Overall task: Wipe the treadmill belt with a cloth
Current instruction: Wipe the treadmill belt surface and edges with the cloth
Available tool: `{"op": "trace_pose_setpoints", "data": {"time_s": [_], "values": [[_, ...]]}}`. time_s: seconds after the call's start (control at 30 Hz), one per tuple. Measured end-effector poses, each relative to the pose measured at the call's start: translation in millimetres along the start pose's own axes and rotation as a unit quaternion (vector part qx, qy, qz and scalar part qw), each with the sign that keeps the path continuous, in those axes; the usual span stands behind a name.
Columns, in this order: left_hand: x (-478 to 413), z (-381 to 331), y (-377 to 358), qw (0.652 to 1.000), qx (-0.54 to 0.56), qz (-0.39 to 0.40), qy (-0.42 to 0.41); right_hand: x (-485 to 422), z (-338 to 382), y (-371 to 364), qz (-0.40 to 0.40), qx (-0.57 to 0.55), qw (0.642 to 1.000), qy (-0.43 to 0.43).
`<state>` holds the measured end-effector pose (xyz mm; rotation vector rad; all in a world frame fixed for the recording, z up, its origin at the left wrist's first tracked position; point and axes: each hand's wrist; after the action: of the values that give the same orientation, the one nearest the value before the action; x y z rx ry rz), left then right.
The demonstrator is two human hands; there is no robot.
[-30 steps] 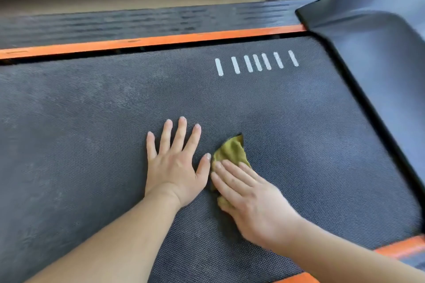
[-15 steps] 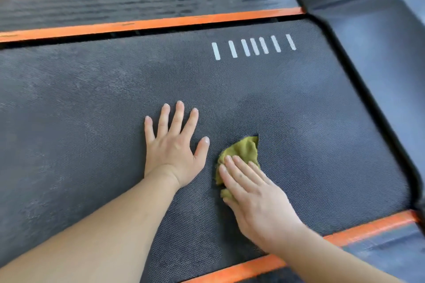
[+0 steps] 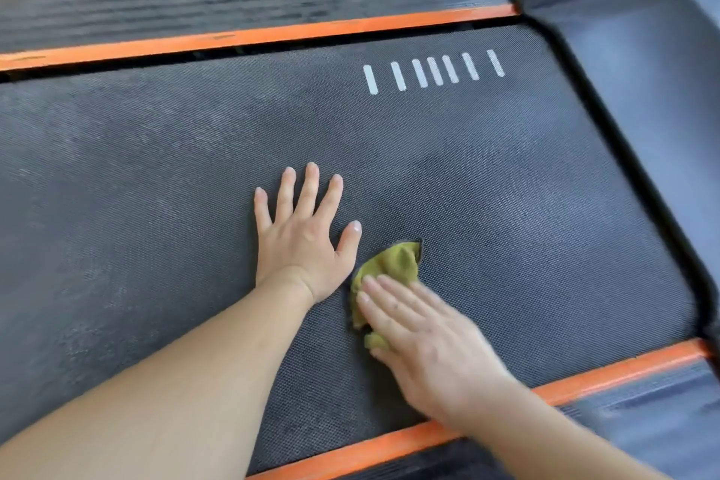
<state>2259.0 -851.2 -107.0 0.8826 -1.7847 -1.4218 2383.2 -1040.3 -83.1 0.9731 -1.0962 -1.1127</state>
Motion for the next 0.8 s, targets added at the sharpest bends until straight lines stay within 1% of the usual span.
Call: {"op": "trace_pose_setpoints", "data": {"time_s": [0.03,0.07,0.13,0.17,0.2,0.23,0.27,0.33,0.37,0.43,0.47,0.5,0.53,0.57,0.6,0.63,0.67,0.7,0.73,0.77,0.8], "values": [[0.6,-0.2,0.4,1.0,-0.002,0.01,0.003,-3.1,-18.3,3.6,-0.002,0.011,0.999,-0.037],[0.7,-0.8,1.4,1.0,-0.003,0.023,0.005,-7.4,-35.0,8.5,-0.011,0.006,0.993,-0.118],[-2.2,-0.2,7.5,0.998,0.003,0.061,0.0,-14.4,-51.7,18.8,-0.01,-0.033,0.95,-0.311],[-4.0,1.7,13.6,0.996,0.013,0.083,-0.01,-14.8,-47.6,19.8,0.0,-0.05,0.931,-0.361],[-4.2,4.5,21.5,0.995,0.022,0.1,-0.021,-13.5,-37.8,17.4,-0.002,-0.056,0.926,-0.372],[-0.1,7.8,29.3,0.994,0.023,0.105,-0.03,-10.0,-23.6,12.6,-0.003,-0.051,0.931,-0.361],[9.3,10.5,36.0,0.995,0.016,0.098,-0.031,-4.4,-6.1,9.3,-0.014,-0.046,0.939,-0.341],[41.5,12.7,39.7,0.997,0.01,0.081,0.003,13.5,29.3,0.1,-0.024,-0.048,0.961,-0.272],[59.0,12.2,38.1,0.995,0.016,0.097,0.027,25.5,44.3,-4.3,-0.016,-0.05,0.974,-0.221],[84.5,11.8,31.9,0.984,0.029,0.167,0.058,46.5,50.8,-1.3,0.024,-0.033,0.994,-0.105],[89.4,13.0,29.4,0.978,0.033,0.196,0.063,50.7,37.6,5.1,0.041,-0.012,0.997,-0.062],[89.5,14.7,28.5,0.973,0.039,0.218,0.064,51.6,18.1,9.9,0.047,0.016,0.997,-0.054],[87.4,16.6,28.5,0.968,0.046,0.239,0.064,51.2,-4.4,14.1,0.044,0.034,0.994,-0.09],[85.3,17.4,29.3,0.963,0.053,0.257,0.063,48.7,-28.8,18.0,0.037,0.035,0.985,-0.167],[84.1,17.5,29.9,0.96,0.058,0.266,0.061,44.0,-50.3,24.2,0.038,0.021,0.961,-0.272],[83.5,17.8,29.7,0.959,0.058,0.27,0.059,38.3,-63.7,27.5,0.054,0.007,0.932,-0.359],[83.3,18.0,30.0,0.959,0.054,0.273,0.059,33.0,-66.7,28.7,0.062,-0.007,0.909,-0.413],[83.2,17.7,30.7,0.958,0.05,0.278,0.059,26.5,-63.3,25.5,0.055,-0.021,0.894,-0.443],[83.0,16.8,31.7,0.956,0.048,0.284,0.06,19.3,-54.0,20.0,0.036,-0.034,0.887,-0.459],[83.2,15.8,32.6,0.954,0.048,0.29,0.061,13.2,-39.8,14.2,0.013,-0.04,0.889,-0.457],[83.0,16.0,32.8,0.953,0.048,0.291,0.061,8.4,-23.0,7.2,-0.021,-0.038,0.902,-0.429]]}}
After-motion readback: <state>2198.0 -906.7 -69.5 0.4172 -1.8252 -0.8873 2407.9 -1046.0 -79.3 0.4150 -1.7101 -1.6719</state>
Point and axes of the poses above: each hand's wrist, its own x-axis away from the middle knuckle, its own y-axis out of the back of the hand, z = x × y, and after that the axes turned 2 degrees about x, right-handed
